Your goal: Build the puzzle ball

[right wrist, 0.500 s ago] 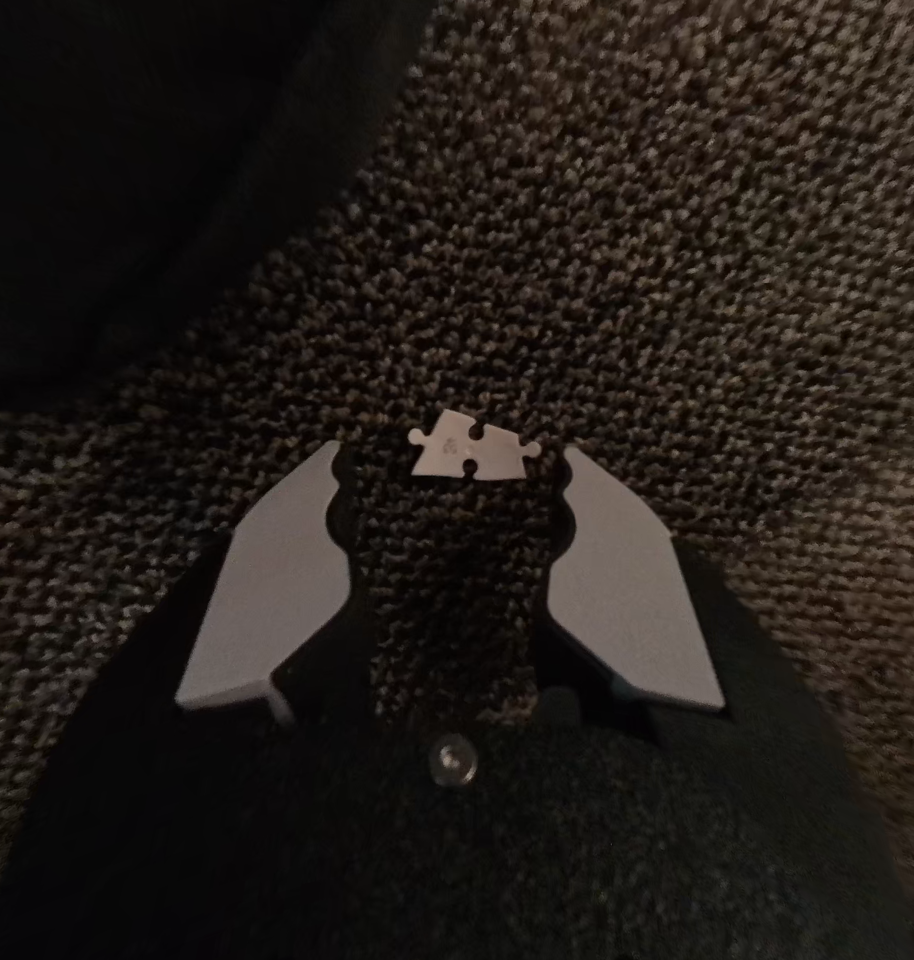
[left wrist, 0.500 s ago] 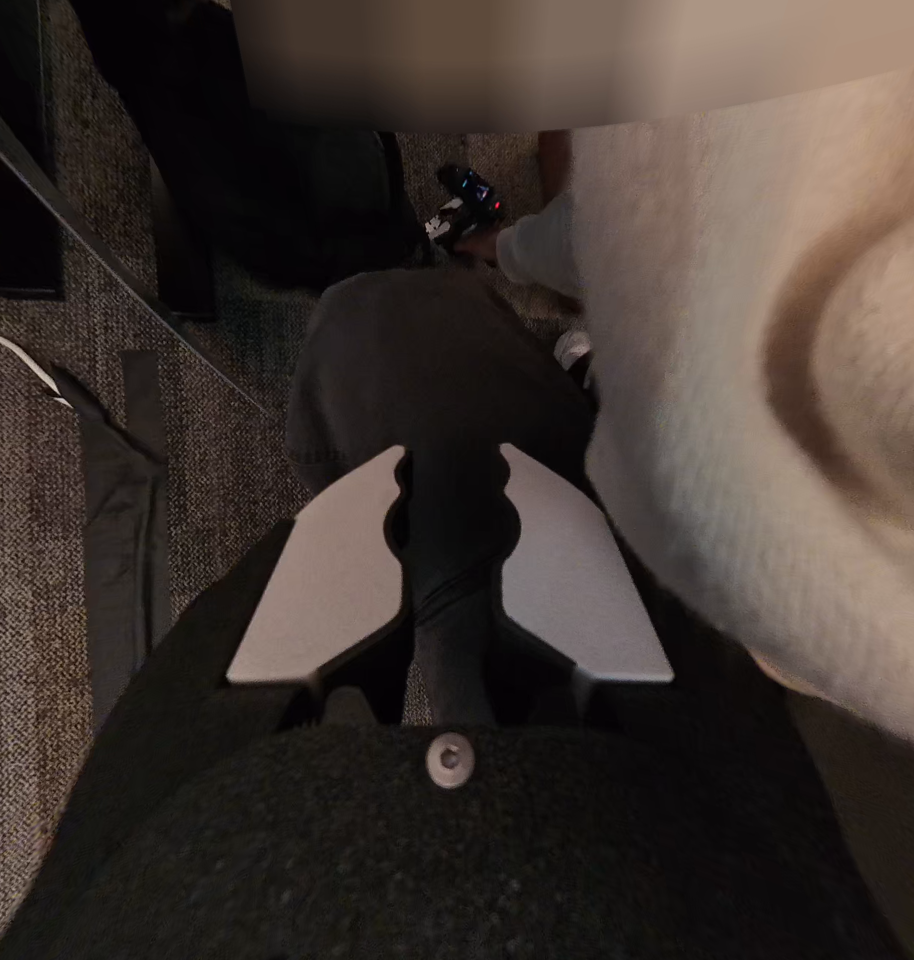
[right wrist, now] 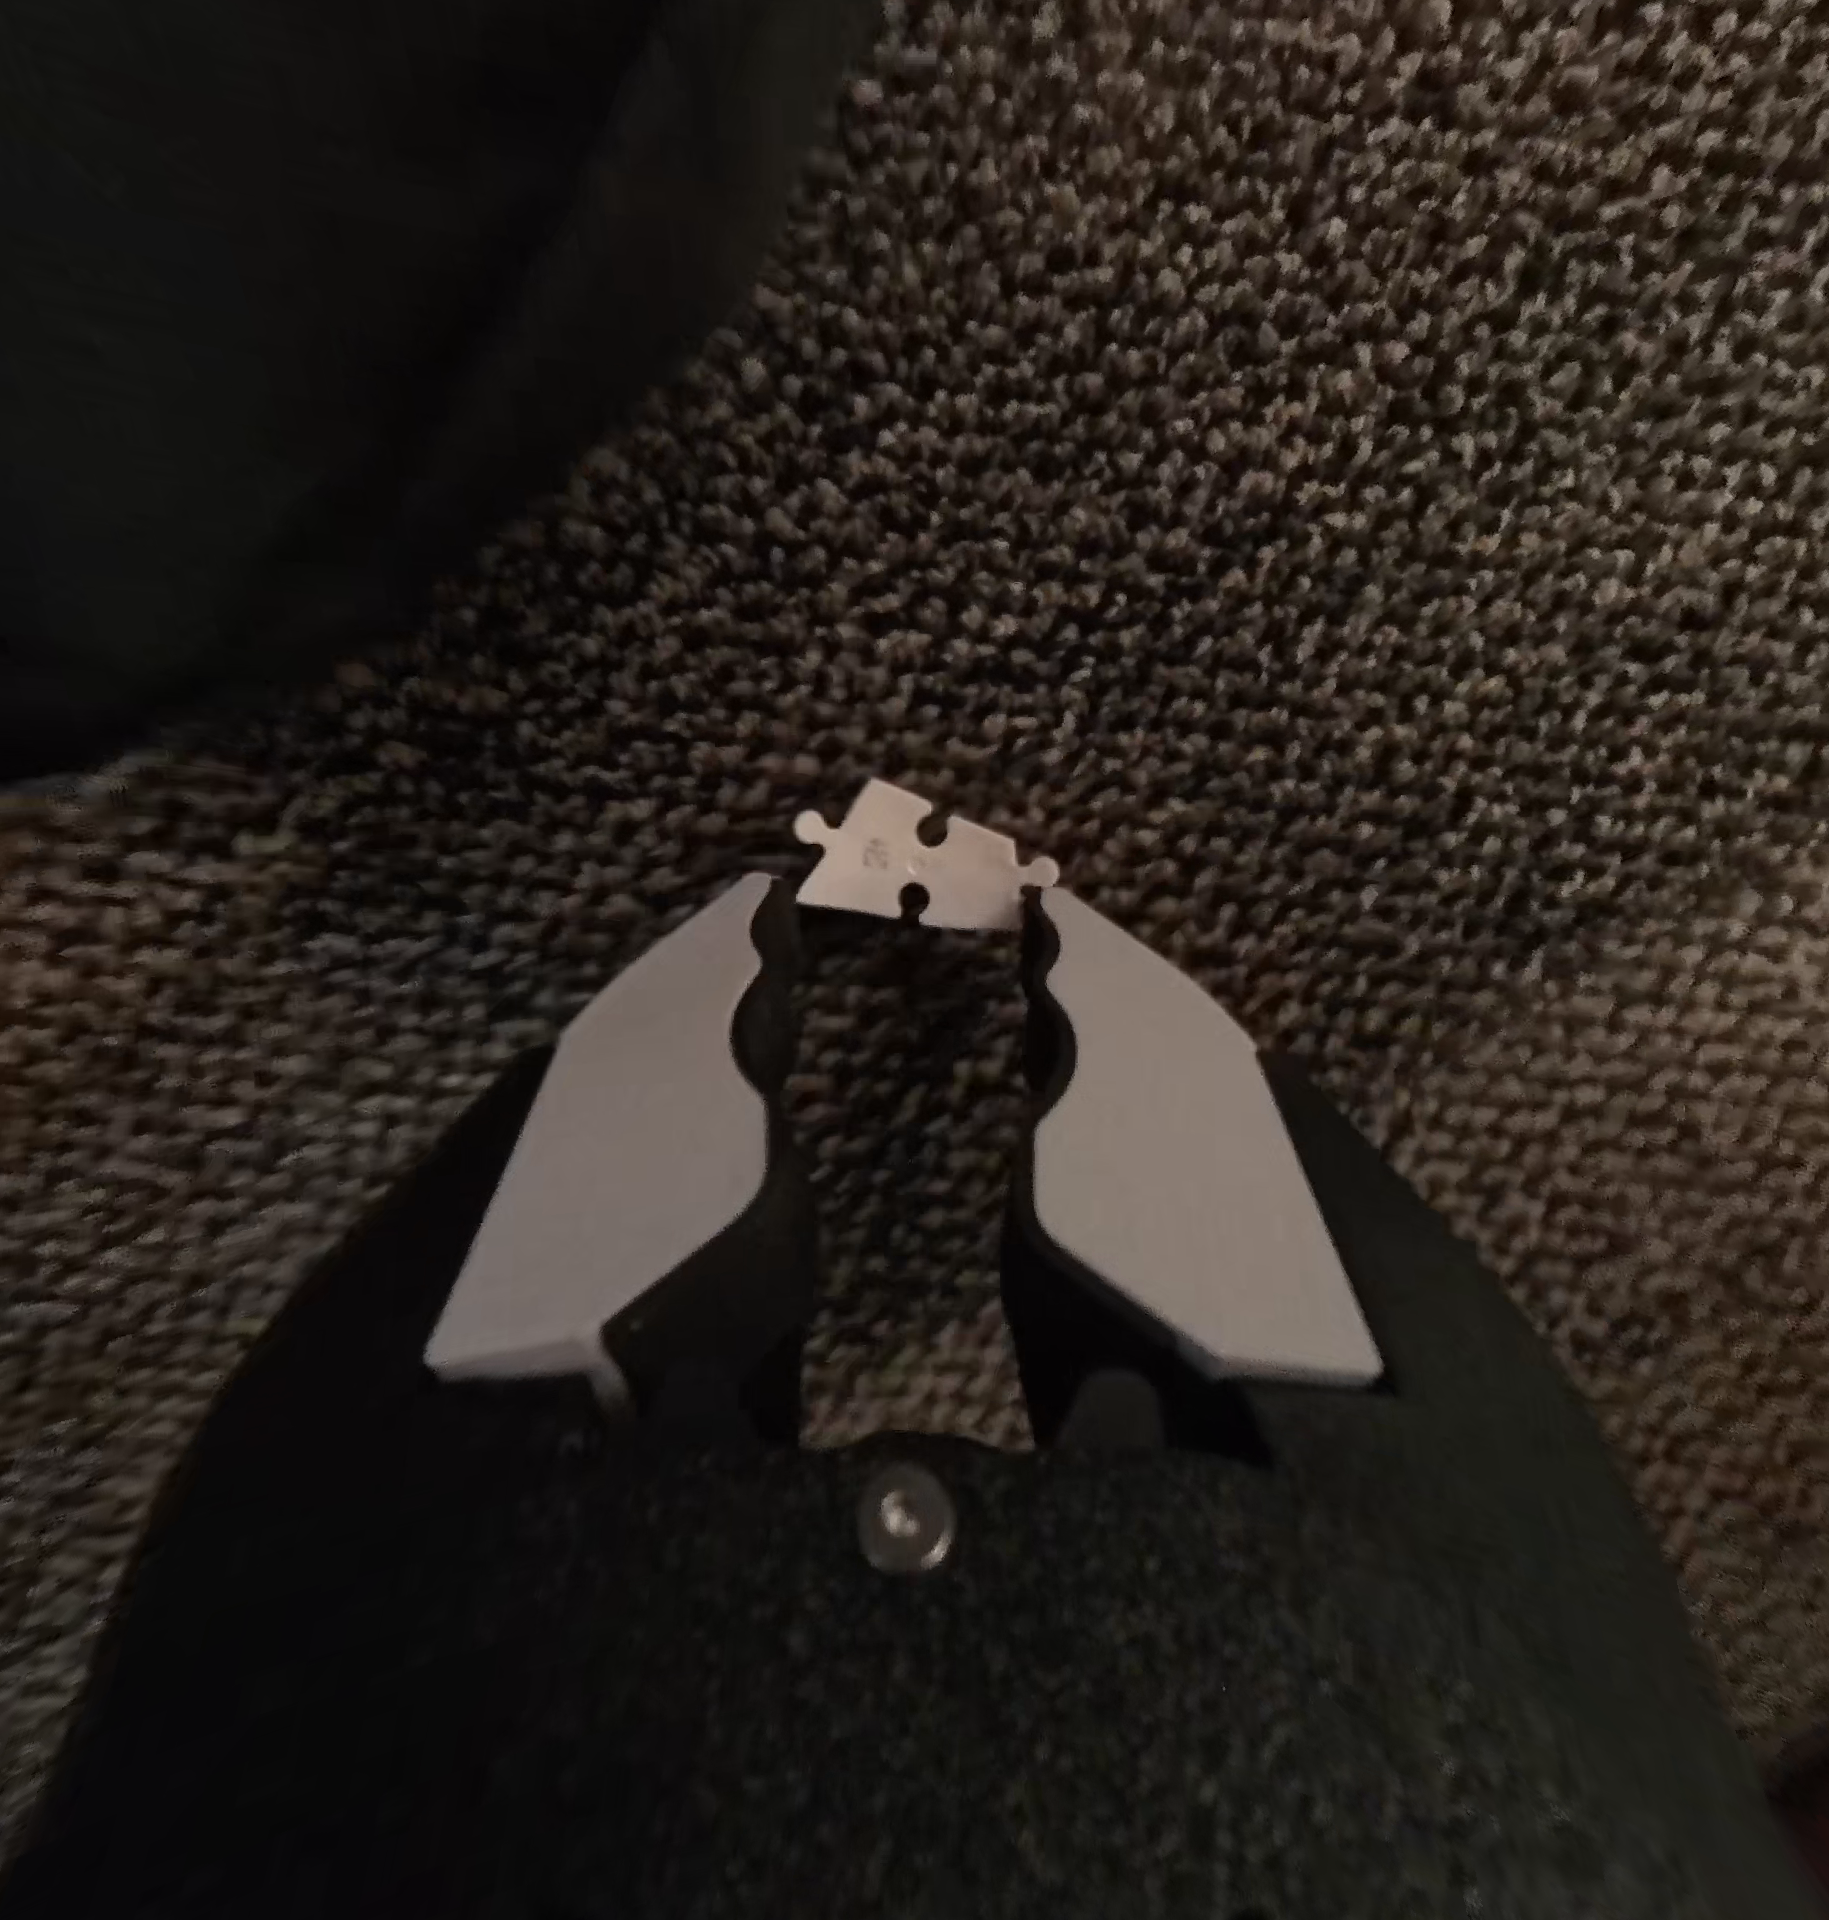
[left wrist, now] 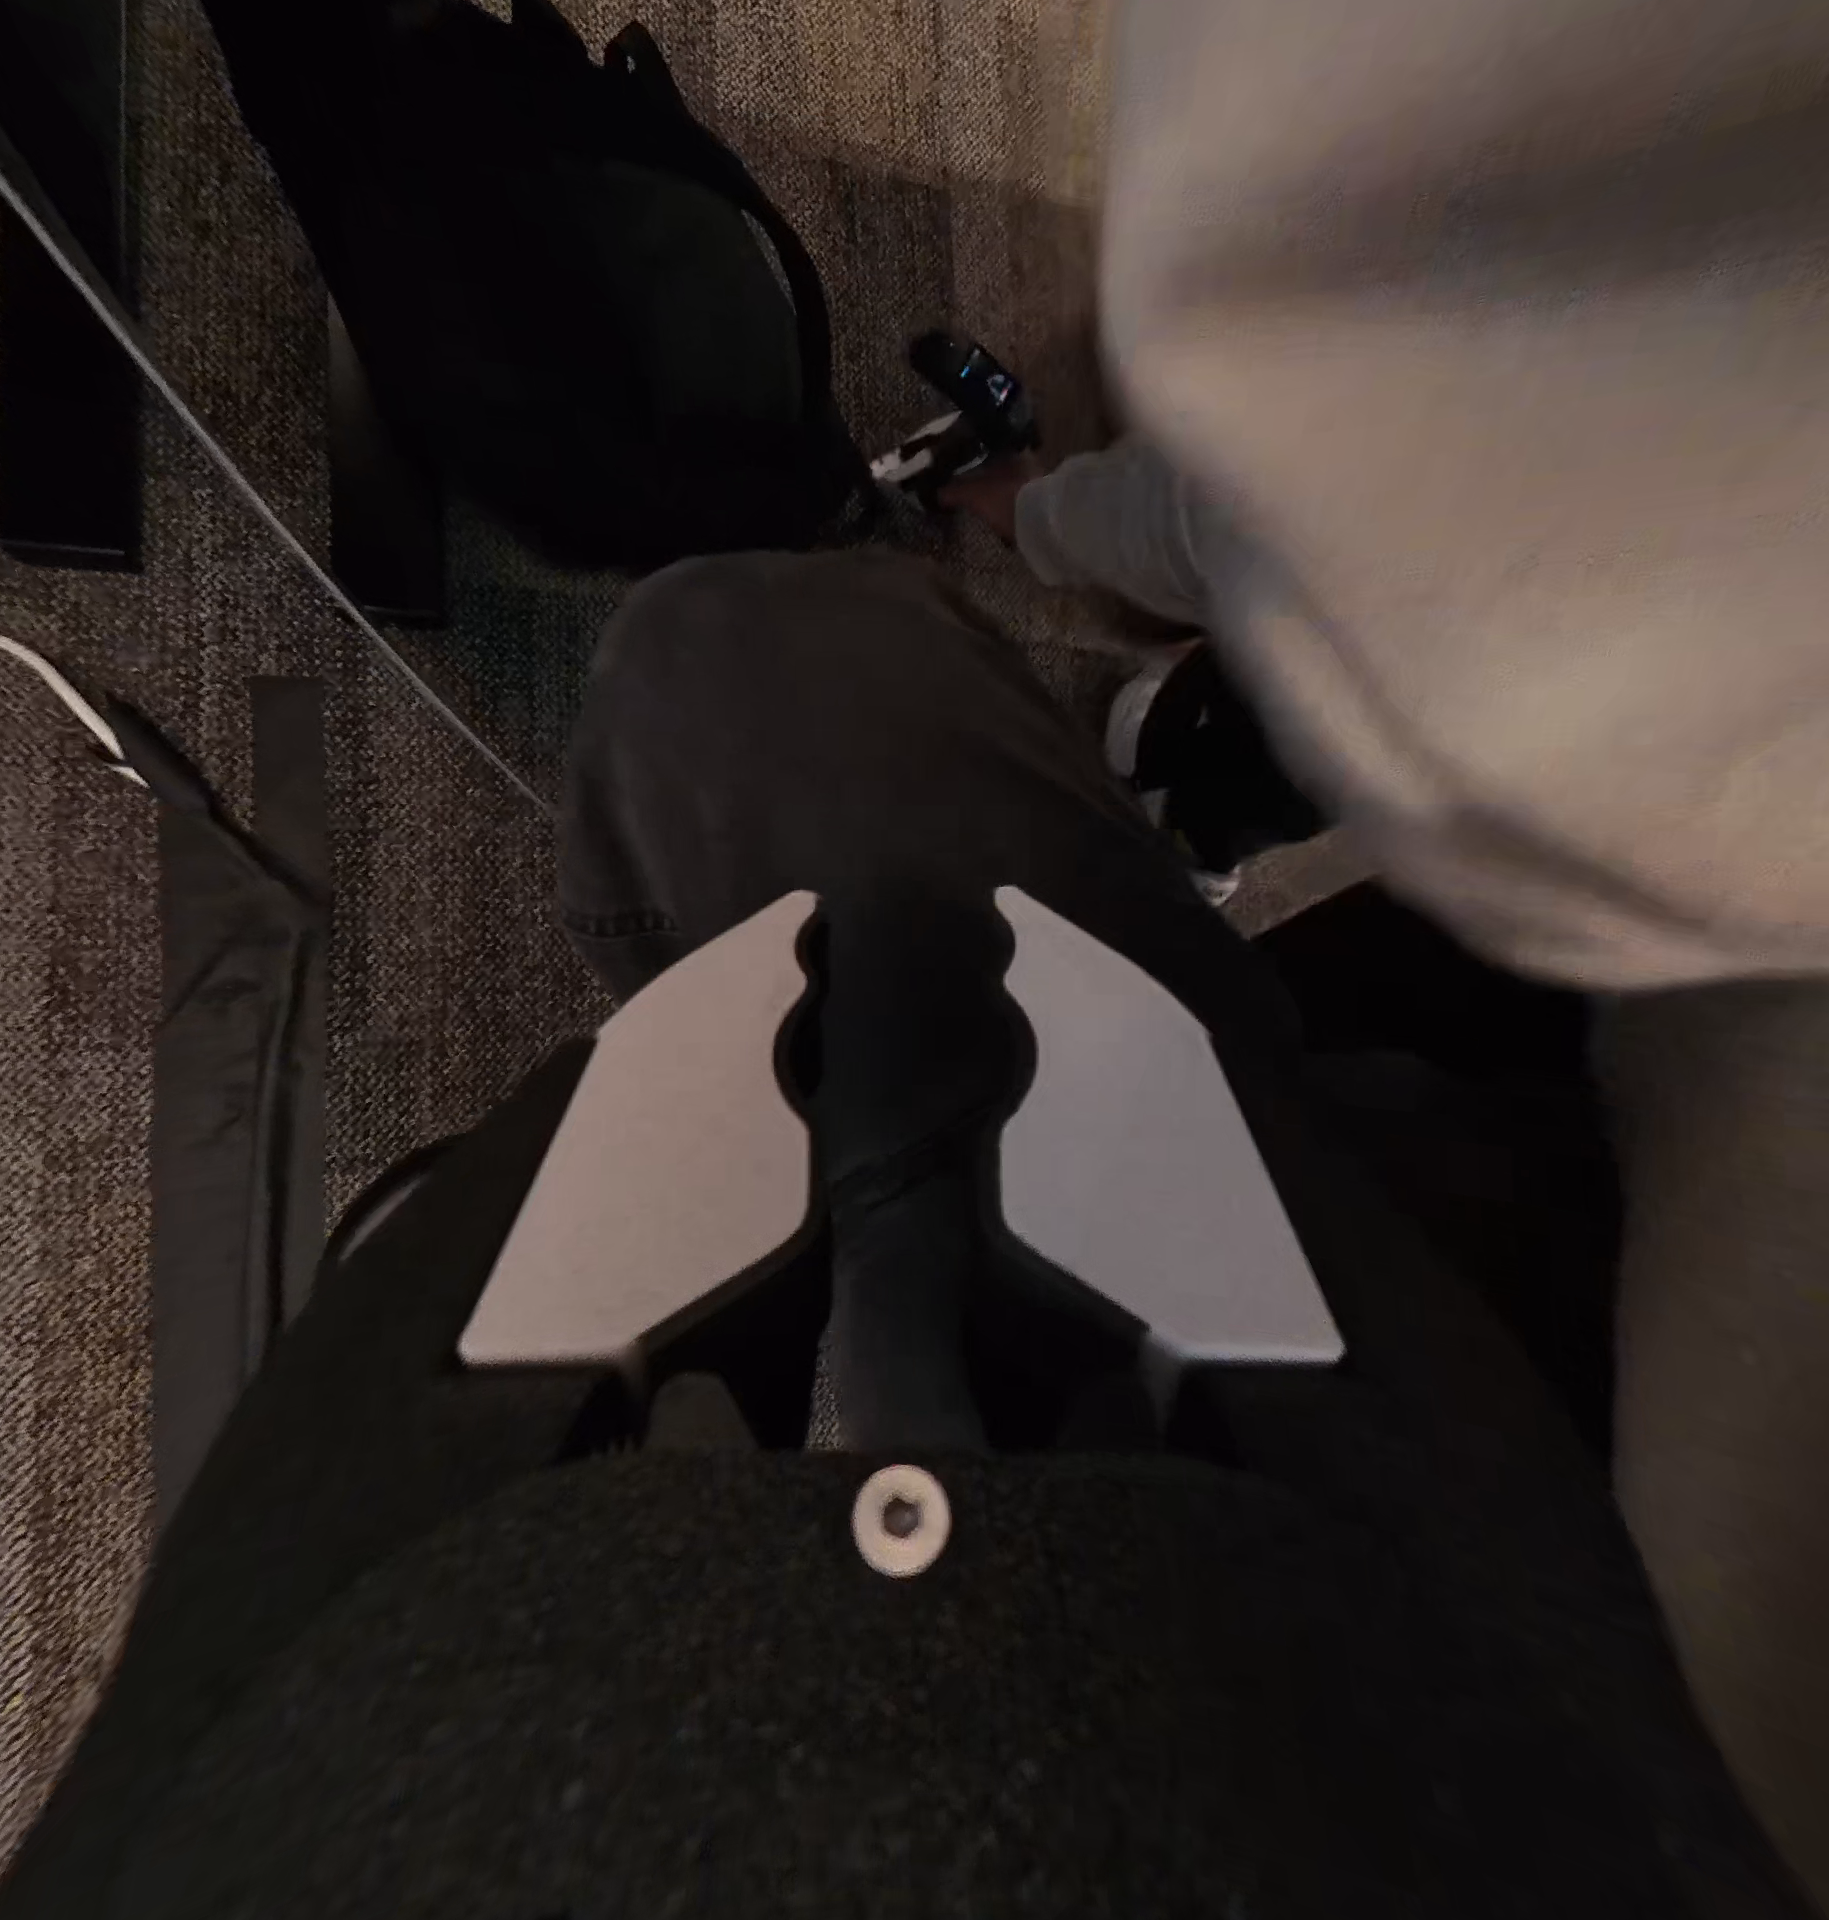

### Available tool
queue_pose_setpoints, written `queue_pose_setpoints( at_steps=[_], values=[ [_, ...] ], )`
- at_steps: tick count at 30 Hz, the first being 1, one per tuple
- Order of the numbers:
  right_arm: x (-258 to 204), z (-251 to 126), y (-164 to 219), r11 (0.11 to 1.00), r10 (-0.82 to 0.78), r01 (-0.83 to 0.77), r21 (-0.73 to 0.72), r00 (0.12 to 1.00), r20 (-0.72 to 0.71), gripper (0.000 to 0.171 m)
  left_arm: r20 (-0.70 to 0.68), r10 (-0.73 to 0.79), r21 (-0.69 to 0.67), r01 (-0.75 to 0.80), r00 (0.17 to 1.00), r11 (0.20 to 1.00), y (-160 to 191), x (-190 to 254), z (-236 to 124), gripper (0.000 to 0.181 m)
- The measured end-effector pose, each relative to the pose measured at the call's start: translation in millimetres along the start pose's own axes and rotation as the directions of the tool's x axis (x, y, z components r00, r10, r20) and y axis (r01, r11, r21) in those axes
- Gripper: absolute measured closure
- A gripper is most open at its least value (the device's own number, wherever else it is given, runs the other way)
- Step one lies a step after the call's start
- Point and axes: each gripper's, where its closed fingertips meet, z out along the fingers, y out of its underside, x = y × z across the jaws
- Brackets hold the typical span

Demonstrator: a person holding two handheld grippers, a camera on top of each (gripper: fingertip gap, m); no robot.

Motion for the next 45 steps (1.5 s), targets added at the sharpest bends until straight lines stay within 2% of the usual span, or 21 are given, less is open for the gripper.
queue_pose_setpoints(
  at_steps=[1, 3, 6, 10, 13, 16, 18, 21, 23, 25, 28, 31, 34, 37, 39, 43, 45],
  values=[
    [-10, -11, -1, 0.999, 0.027, -0.027, 0.018, 1.0, 0.007, 0.13, -0.013, -0.002, 0.007, 0.002, 1.0, 1.0, -3, 3, 0, 0.155],
    [-40, -42, -1, 0.998, 0.029, -0.03, 0.056, 0.999, 0.031, 0.13, -0.026, 0.021, 0.044, -0.02, 0.999, 0.999, -15, 9, -3, 0.155],
    [-114, -115, 2, 0.989, -0.126, 0.116, 0.094, 0.986, 0.112, 0.13, -0.04, 0.076, 0.105, -0.071, 0.996, 0.992, -38, 22, -5, 0.155],
    [-229, -248, 16, 0.918, -0.394, 0.357, 0.175, 0.874, 0.283, 0.13, -0.124, 0.138, 0.207, -0.11, 0.983, 0.972, -76, 55, -5, 0.155],
    [-282, -363, 9, 0.83, -0.555, 0.48, 0.284, 0.763, 0.331, 0.13, -0.187, 0.19, 0.301, -0.128, 0.964, 0.945, -118, 83, -3, 0.155],
    [-293, -470, -15, 0.805, -0.577, 0.478, 0.352, 0.77, 0.274, 0.13, -0.229, 0.237, 0.378, -0.138, 0.944, 0.915, -151, 110, 6, 0.155],
    [-295, -539, -28, 0.805, -0.552, 0.434, 0.405, 0.798, 0.242, 0.13, -0.231, 0.281, 0.344, -0.192, 0.931, 0.919, -155, 124, 18, 0.155],
    [-296, -640, -44, 0.805, -0.486, 0.348, 0.48, 0.851, 0.199, 0.129, -0.128, 0.398, 0.324, -0.341, 0.908, 0.882, -151, 139, 29, 0.155],
    [-280, -700, -62, 0.809, -0.397, 0.259, 0.527, 0.903, 0.165, 0.13, -0.143, 0.429, 0.326, -0.367, 0.892, 0.871, -146, 156, 33, 0.155],
    [-245, -744, -78, 0.825, -0.302, 0.191, 0.533, 0.945, 0.129, 0.13, -0.235, 0.417, 0.334, -0.33, 0.878, 0.883, -146, 180, 39, 0.155],
    [-170, -777, -93, 0.855, -0.177, 0.134, 0.502, 0.983, 0.04, 0.13, -0.363, 0.423, 0.306, -0.323, 0.83, 0.896, -158, 212, 53, 0.155],
    [-132, -792, -110, 0.83, -0.176, 0.127, 0.542, 0.984, 0.039, 0.13, -0.345, 0.494, 0.314, -0.398, 0.799, 0.862, -192, 226, 72, 0.155],
    [-121, -780, -124, 0.827, -0.251, 0.194, 0.527, 0.967, 0.04, 0.13, -0.318, 0.541, 0.334, -0.442, 0.778, 0.832, -230, 236, 90, 0.155],
    [-110, -763, -133, 0.843, -0.249, 0.163, 0.513, 0.963, 0.104, 0.13, -0.301, 0.589, 0.381, -0.471, 0.75, 0.795, -261, 245, 103, 0.155],
    [-100, -752, -129, 0.864, -0.217, 0.128, 0.487, 0.968, 0.129, 0.13, -0.301, 0.604, 0.371, -0.492, 0.738, 0.787, -273, 247, 115, 0.155],
    [-92, -741, -113, 0.904, -0.13, 0.038, 0.426, 0.973, 0.19, 0.13, -0.399, 0.573, 0.364, -0.45, 0.716, 0.815, -285, 260, 130, 0.154],
    [-88, -743, -111, 0.895, -0.102, 0.01, 0.445, 0.977, 0.185, 0.13, -0.429, 0.563, 0.369, -0.431, 0.707, 0.823, -289, 266, 139, 0.153]
  ],
)
